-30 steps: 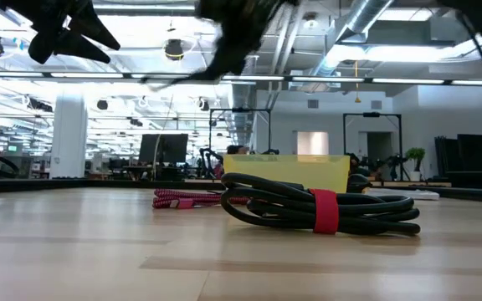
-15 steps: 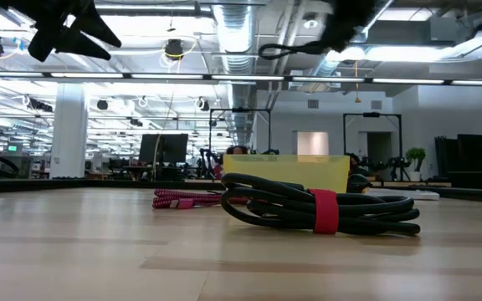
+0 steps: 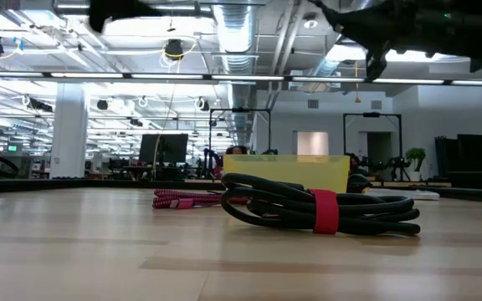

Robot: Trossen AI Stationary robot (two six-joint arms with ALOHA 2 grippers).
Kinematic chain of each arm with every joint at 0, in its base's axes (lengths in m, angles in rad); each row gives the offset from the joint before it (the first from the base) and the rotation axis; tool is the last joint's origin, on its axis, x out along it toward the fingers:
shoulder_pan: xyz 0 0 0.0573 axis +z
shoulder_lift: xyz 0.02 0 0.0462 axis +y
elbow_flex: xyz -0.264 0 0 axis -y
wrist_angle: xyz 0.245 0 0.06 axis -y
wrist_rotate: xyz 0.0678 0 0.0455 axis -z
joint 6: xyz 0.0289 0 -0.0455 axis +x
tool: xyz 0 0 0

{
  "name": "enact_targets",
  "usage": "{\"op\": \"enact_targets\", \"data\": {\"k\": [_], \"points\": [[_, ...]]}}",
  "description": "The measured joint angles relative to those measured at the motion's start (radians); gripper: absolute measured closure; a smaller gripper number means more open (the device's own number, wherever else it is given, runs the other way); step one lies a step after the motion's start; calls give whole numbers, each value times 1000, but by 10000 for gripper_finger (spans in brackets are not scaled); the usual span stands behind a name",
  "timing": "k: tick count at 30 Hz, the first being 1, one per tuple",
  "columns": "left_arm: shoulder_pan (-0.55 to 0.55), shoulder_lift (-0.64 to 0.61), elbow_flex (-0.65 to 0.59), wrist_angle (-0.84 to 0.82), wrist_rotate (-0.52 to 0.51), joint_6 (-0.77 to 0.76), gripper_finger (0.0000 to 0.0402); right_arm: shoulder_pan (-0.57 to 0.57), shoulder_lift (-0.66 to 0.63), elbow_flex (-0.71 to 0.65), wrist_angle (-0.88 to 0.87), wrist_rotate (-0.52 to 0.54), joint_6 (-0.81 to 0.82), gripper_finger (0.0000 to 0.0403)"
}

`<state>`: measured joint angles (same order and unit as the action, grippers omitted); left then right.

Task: Pick and place USB-C Cables
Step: Put the left black charger cable into the yellow bin

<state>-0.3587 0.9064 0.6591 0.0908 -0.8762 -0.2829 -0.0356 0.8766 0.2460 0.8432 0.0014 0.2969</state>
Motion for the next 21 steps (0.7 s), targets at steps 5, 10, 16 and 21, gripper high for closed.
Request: {"op": "enact_targets", "data": {"k": [5, 10, 16, 21], "points": [[108, 103, -69, 398, 310, 173, 235, 29, 63, -21, 153, 34, 2, 356], [259, 222, -132, 675, 561, 140, 234, 31, 137, 7, 203, 53, 2, 356], [376, 422, -143, 944, 811, 73, 234, 31, 278, 109, 203, 53, -11, 355], [398, 571, -129, 1109, 919, 51, 234, 31, 396, 209, 215, 51, -59, 355]]}}
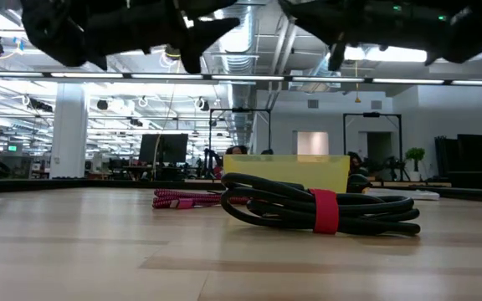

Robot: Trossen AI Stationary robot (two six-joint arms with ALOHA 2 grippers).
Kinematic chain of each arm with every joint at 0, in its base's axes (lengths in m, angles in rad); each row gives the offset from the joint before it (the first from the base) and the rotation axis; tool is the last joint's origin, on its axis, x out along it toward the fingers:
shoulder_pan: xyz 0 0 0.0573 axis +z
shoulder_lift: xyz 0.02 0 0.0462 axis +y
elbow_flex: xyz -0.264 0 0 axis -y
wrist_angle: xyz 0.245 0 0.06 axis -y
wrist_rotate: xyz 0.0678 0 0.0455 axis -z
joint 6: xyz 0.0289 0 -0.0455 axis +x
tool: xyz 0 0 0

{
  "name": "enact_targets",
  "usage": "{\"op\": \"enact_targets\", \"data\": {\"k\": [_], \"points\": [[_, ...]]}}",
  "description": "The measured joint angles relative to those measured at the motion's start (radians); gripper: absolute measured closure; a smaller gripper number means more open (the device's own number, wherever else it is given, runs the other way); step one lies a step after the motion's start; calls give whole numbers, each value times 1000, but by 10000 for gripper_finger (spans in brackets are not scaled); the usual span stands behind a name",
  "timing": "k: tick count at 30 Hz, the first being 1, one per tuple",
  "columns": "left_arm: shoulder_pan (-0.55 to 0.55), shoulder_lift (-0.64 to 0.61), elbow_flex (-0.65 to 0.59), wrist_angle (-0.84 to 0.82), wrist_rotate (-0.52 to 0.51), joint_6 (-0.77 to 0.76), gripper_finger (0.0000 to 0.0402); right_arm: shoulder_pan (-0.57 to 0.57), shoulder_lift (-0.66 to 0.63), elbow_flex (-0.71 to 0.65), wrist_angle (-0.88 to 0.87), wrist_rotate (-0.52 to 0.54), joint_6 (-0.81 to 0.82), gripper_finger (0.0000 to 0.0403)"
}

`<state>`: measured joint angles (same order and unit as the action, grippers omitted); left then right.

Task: Pick and place USB-C Cables
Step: Put the left black charger cable into the yellow bin

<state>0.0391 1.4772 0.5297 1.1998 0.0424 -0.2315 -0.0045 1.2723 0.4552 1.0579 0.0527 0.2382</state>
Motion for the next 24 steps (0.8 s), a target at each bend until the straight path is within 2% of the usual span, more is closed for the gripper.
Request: {"op": "enact_targets", "data": {"k": [7, 12, 24], "points": [[1, 131, 0, 169, -46, 11, 234, 1, 144, 101, 1, -43, -3, 355], [1, 158, 4, 213, 4, 22, 234, 3, 224, 127, -4, -54, -3, 355], [2, 158, 5, 208, 5, 30, 234, 3, 254, 132, 31, -55, -2, 355]]}}
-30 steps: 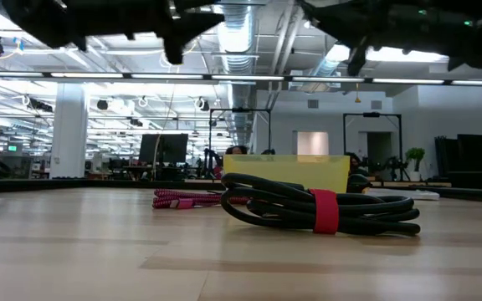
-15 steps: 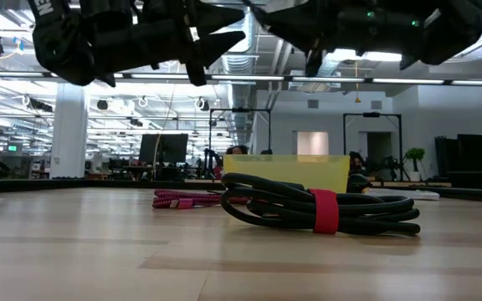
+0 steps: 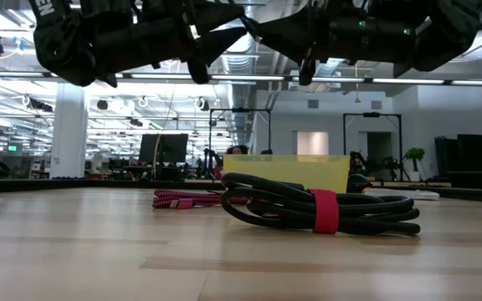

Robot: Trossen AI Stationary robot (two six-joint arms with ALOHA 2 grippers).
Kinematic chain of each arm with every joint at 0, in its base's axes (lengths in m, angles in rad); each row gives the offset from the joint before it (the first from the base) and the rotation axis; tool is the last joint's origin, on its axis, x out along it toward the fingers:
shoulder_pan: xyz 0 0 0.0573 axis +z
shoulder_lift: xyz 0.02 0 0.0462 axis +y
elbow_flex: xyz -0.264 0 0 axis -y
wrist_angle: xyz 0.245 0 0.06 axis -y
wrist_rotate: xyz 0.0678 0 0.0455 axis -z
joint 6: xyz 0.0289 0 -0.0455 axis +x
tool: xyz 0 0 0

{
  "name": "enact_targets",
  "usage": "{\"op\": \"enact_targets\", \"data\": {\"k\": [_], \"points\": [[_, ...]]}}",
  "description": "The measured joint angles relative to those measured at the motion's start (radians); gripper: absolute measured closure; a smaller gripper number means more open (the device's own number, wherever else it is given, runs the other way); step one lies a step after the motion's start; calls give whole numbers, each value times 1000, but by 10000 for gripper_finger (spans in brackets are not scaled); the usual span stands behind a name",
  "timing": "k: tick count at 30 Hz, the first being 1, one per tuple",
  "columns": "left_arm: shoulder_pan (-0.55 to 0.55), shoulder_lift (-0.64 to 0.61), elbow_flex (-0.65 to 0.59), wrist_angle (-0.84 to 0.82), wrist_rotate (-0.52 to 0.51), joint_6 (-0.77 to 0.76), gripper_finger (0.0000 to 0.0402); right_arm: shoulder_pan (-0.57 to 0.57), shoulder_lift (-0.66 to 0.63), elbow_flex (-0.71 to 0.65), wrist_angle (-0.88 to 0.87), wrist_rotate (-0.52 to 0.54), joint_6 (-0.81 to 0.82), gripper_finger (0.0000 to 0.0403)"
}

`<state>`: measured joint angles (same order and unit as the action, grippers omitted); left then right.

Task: Pick and place USB-C Cables
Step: Put the left black charger cable into the yellow bin

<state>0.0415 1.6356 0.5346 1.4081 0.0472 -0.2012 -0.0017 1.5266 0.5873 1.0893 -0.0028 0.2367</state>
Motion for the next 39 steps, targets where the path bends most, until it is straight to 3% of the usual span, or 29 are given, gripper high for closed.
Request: {"op": "enact_targets", "data": {"k": [10, 14, 20, 32, 39], "points": [[13, 0, 74, -122, 1, -25, 242, 0, -1, 0, 0, -2, 2, 355], [13, 0, 109, -202, 1, -25, 284, 0, -1, 0, 0, -2, 17, 355], [13, 0, 109, -184, -4, -24, 368, 0, -4, -2, 3, 4, 18, 355], [12, 0, 108, -191, -52, -28, 368, -13, -5, -1, -27, 5, 25, 347], [13, 2, 107, -232, -54, -45, 368, -14, -3, 1, -94, 9, 28, 272]]}}
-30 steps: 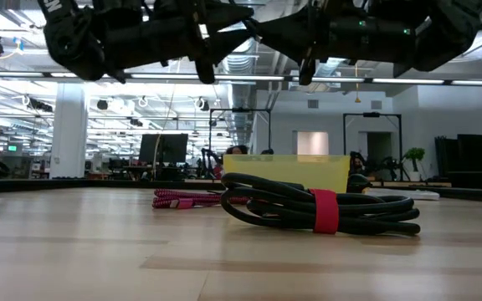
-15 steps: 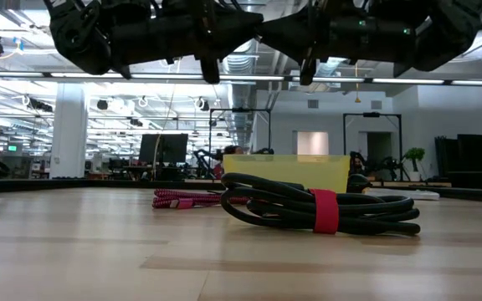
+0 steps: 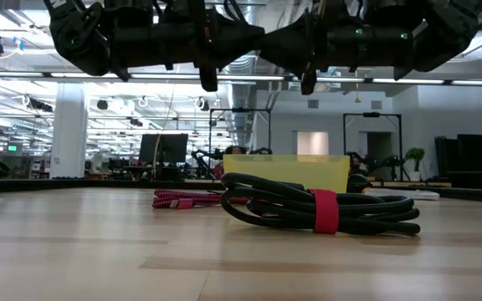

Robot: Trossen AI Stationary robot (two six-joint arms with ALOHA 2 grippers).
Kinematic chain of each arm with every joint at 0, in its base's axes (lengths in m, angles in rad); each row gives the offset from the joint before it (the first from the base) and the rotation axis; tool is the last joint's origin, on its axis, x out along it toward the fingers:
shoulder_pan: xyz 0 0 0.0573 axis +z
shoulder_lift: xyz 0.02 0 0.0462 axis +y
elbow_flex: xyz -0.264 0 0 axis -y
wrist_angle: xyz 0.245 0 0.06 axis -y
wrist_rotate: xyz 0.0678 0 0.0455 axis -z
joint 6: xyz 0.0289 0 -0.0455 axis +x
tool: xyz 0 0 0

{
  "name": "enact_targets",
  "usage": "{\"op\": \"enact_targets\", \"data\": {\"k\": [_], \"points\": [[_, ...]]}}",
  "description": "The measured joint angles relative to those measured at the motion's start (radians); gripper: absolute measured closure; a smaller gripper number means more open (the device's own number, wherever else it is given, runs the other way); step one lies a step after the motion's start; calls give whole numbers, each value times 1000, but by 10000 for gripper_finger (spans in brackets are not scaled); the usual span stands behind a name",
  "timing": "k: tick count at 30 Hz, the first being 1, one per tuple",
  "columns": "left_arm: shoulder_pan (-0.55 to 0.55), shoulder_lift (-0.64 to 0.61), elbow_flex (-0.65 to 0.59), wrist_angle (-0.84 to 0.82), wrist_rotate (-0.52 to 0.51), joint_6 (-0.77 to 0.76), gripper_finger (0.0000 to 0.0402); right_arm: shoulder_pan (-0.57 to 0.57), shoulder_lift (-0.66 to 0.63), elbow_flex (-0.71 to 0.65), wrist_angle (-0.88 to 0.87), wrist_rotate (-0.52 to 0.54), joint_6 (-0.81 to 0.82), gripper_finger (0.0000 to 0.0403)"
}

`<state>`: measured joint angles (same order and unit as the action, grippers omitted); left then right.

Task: Pick and place USB-C Cables
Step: Put the left black charger cable into the yellow bin

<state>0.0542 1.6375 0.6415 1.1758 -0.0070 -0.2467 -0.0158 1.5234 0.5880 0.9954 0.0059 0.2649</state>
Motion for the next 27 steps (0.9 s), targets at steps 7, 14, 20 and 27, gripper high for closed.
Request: {"op": "enact_targets", "data": {"k": [7, 14, 20, 27], "points": [[2, -16, 5, 2, -13, -3, 369, 2, -39, -3, -184, -5, 6, 197], [1, -61, 5, -42, -12, 2, 369, 10, -105, -2, -316, -3, 23, 187], [14, -140, 5, -220, -25, 26, 369, 9, -210, -2, -559, -3, 24, 200], [19, -223, 87, -537, -42, 87, 369, 24, -352, -2, -855, -4, 53, 209]]}}
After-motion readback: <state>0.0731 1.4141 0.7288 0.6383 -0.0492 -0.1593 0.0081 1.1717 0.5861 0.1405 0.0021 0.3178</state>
